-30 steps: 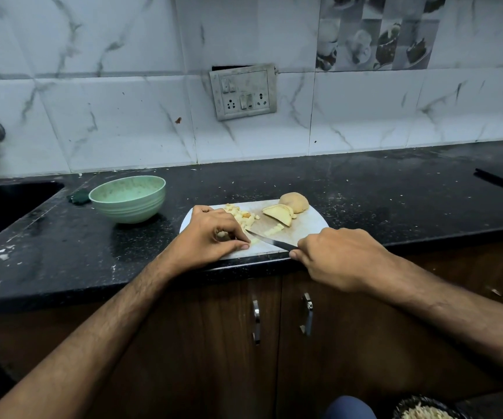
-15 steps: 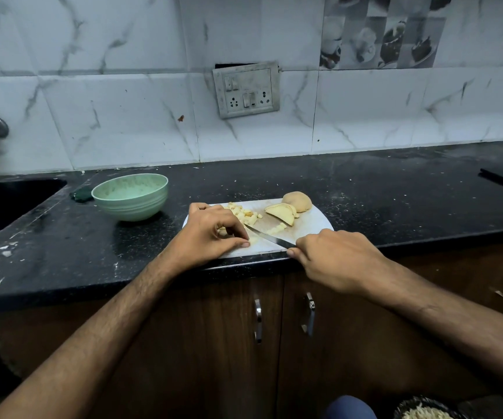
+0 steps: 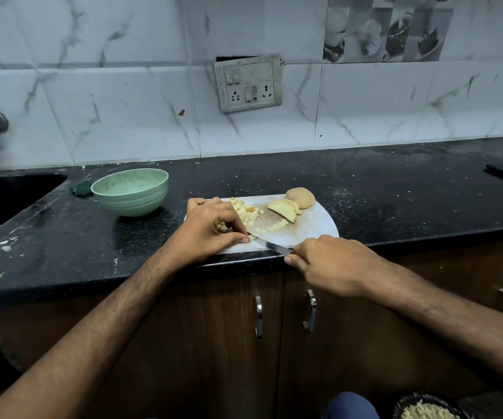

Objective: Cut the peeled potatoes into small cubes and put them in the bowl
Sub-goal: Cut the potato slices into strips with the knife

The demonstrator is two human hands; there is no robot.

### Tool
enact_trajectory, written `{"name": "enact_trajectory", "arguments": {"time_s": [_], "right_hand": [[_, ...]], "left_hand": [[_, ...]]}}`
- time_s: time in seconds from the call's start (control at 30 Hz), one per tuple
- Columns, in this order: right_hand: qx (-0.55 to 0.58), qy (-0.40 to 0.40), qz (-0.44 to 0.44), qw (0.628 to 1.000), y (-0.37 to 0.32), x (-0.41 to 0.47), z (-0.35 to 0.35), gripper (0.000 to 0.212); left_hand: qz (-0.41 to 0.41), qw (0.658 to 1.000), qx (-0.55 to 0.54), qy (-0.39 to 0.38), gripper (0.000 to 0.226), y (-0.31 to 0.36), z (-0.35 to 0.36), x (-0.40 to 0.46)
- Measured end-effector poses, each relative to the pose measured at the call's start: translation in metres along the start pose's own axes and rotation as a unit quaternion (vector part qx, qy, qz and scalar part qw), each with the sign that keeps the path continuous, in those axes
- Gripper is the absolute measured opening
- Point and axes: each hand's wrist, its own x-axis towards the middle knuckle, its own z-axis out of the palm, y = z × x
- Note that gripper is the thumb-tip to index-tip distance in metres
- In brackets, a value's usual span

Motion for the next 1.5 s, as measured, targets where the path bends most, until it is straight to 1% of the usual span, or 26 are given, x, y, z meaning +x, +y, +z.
{"name": "enact_trajectory", "arguments": {"time_s": [0.07,0.17,0.23,0.33,0.43,0.47,0.53,0.6,0.63,0.7,0.77,0.83,0.93,1.0,1.1,1.2,1.37,1.43,1.5], "right_hand": [[-0.045,0.024,-0.026,0.998,0.0,-0.003,-0.002,0.037],[-0.119,0.054,-0.064,0.989,0.0,-0.005,-0.007,0.039],[-0.16,0.056,-0.075,0.983,0.005,-0.009,-0.014,0.042],[-0.194,0.01,-0.062,0.979,0.026,-0.018,-0.03,0.04],[-0.177,-0.029,-0.035,0.983,0.053,-0.018,-0.043,0.042],[-0.154,-0.03,-0.024,0.987,0.063,-0.013,-0.045,0.044],[-0.072,-0.019,-0.012,0.997,0.08,0.002,-0.045,0.044],[0.054,0.019,-0.012,0.998,0.091,0.023,-0.04,0.044],[0.127,0.044,-0.012,0.991,0.093,0.034,-0.035,0.045],[0.28,0.092,-0.006,0.955,0.089,0.054,-0.023,0.046],[0.421,0.133,-0.001,0.897,0.077,0.072,-0.01,0.043],[0.499,0.167,-0.001,0.85,0.065,0.085,-0.003,0.041],[0.551,0.182,-0.014,0.814,0.054,0.094,0.002,0.039],[0.571,0.175,-0.023,0.802,0.054,0.095,0.005,0.038],[0.584,0.175,-0.027,0.793,0.056,0.097,0.008,0.038],[0.578,0.168,-0.028,0.798,0.058,0.099,0.01,0.04],[0.582,0.162,-0.033,0.796,0.06,0.099,0.012,0.04],[0.576,0.161,-0.032,0.8,0.06,0.099,0.013,0.04],[0.569,0.161,-0.029,0.806,0.06,0.1,0.013,0.041]], "left_hand": [[0.001,1.0,0.019,-0.003,0.018,0.002,-0.001,0.001],[0.058,0.994,0.06,-0.07,0.022,0.004,0.0,0.002],[0.075,0.99,0.061,-0.1,0.022,0.003,0.001,0.002],[0.056,0.992,0.036,-0.102,0.021,0.0,0.002,0.003],[0.049,0.994,0.036,-0.089,0.023,-0.005,0.004,0.003],[0.044,0.995,0.037,-0.082,0.025,-0.006,0.005,0.003],[0.028,0.996,0.046,-0.076,0.026,-0.006,0.005,0.006],[0.028,0.994,0.078,-0.077,0.025,-0.006,0.005,0.011],[0.033,0.992,0.098,-0.079,0.026,-0.005,0.005,0.014],[0.04,0.989,0.122,-0.079,0.028,-0.002,0.006,0.022],[0.046,0.987,0.127,-0.088,0.032,0.002,0.01,0.028],[0.072,0.982,0.133,-0.117,0.036,0.007,0.015,0.033],[0.115,0.966,0.147,-0.179,0.041,0.012,0.022,0.042],[0.131,0.961,0.154,-0.19,0.04,0.013,0.024,0.049],[0.146,0.962,0.174,-0.149,0.03,0.01,0.028,0.054],[0.138,0.965,0.199,-0.105,0.029,0.006,0.033,0.056],[0.078,0.963,0.253,-0.054,0.034,-0.007,0.034,0.057],[0.047,0.964,0.257,-0.042,0.033,-0.01,0.033,0.058],[0.039,0.967,0.25,-0.038,0.028,-0.009,0.034,0.059]]}}
